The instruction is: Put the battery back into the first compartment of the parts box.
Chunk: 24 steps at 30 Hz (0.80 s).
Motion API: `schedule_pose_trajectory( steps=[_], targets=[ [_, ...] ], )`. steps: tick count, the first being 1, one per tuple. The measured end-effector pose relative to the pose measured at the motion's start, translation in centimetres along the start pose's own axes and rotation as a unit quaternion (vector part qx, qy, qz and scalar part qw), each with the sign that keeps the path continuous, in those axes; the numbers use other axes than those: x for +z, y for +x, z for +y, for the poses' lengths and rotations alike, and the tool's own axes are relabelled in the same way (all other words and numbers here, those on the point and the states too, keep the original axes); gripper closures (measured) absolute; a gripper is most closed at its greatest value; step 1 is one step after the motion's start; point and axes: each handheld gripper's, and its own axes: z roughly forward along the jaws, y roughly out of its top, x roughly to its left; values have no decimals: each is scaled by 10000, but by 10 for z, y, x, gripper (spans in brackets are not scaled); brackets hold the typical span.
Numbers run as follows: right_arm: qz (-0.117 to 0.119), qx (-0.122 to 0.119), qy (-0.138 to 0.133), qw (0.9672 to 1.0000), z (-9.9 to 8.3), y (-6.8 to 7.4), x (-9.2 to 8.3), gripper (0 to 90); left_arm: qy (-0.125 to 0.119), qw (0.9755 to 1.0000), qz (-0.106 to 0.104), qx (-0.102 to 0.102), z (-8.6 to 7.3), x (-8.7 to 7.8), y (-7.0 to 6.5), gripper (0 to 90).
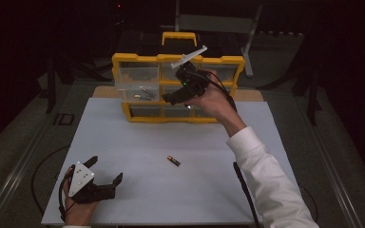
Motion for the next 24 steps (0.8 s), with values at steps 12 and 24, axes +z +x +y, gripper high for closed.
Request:
schedule_pose_trajectory(
  steps=[12, 24],
  targets=[
    [193, -367, 370, 9985, -37, 20, 20, 141, 3, 10000, -14, 4, 0, 0, 0, 0],
    [304, -470, 669, 9962, -65, 31, 41, 166, -1, 10000, -17, 10, 0, 0, -1, 0]
  ],
)
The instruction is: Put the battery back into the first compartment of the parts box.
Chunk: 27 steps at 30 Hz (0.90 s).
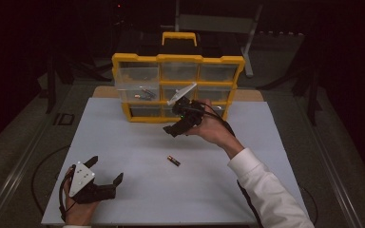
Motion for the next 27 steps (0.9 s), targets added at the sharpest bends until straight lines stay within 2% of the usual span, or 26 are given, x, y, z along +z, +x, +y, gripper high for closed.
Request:
schedule_pose_trajectory(
  steps=[9, 12, 24, 27],
  targets=[
    [59, -101, 294, 9995, -21, 7, 15, 167, -14, 10000, 14, -8, 0, 0, 0, 0],
    [14, -181, 449, 9988, -29, 10, 22, 167, -9, 10000, 10, 2, 0, 0, 0, 0],
    [207, -183, 852, 9960, -51, 17, 44, 182, -8, 10000, 10, 3, 0, 0, 0, 0],
    [283, -177, 935, 9951, -56, 19, 51, 212, -6, 10000, 13, 4, 0, 0, 0, 0]
  ],
)
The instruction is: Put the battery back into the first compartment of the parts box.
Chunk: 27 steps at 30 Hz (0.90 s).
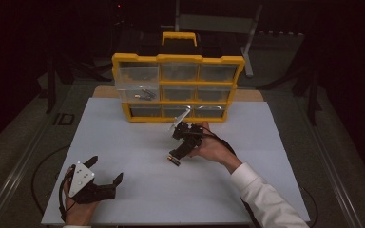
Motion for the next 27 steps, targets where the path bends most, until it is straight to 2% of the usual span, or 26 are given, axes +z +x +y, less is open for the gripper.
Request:
schedule_pose_trajectory(
  steps=[9, 12, 14, 19, 27],
  targets=[
    [153, -4, 299, 9994, -10, 7, 28, 244, 5, 10000, 0, 5, 0, 0, 0, 0],
    [168, 17, 346, 9993, -12, 6, 36, 281, 0, 10000, 2, 1, 0, 0, 0, 0],
    [180, 75, 402, 9990, -12, 7, 40, 311, 1, 10000, 4, -1, 0, 0, 0, 0],
    [214, 5, 561, 9982, -13, 8, 48, 397, 4, 10000, 1, 3, 0, 0, 0, 0],
    [299, -28, 675, 9973, -12, 12, 58, 563, 3, 10000, -2, 2, 0, 0, 0, 0]
  ],
)
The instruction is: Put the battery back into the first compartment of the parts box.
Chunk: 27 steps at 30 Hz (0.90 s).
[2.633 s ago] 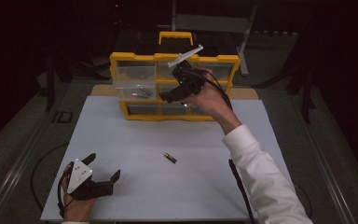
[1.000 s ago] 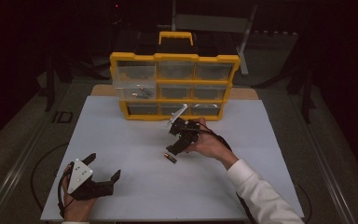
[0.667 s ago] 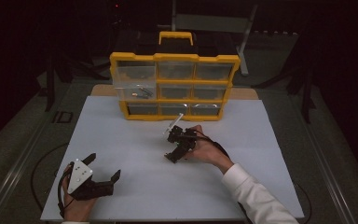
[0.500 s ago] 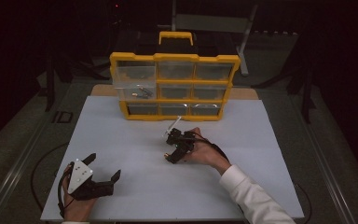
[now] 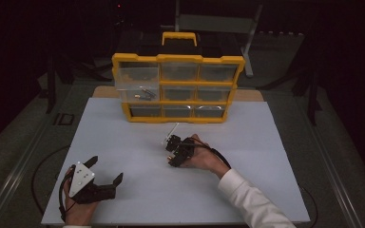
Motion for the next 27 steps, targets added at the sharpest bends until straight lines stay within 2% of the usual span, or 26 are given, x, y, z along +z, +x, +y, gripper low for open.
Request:
schedule_pose_trajectory(
  steps=[4, 8, 13, 16, 22, 27],
  targets=[
    [42, 10, 63, 10000, 0, 0, 4, 674, 5, 10000, 0, 3, 0, 0, 0, 0],
    [-76, -30, 98, 9999, 0, 0, 4, 765, -5, 10000, -2, -5, 0, 0, 0, 0],
    [-36, -30, 129, 9999, -1, -1, 1, 768, -1, 10000, 0, -4, 0, 0, 0, 0],
    [-37, 14, 31, 10000, -2, -6, -6, 767, -2, 10000, 1, -5, 0, 0, 0, 0],
    [-79, 100, -285, 9995, -1, -15, -30, 768, 1, 10000, 9, -22, 0, 1, 0, 0],
    [-121, 227, -603, 9979, 3, -23, -54, 768, 5, 10000, 5, -23, 0, 1, 0, 0]
  ],
)
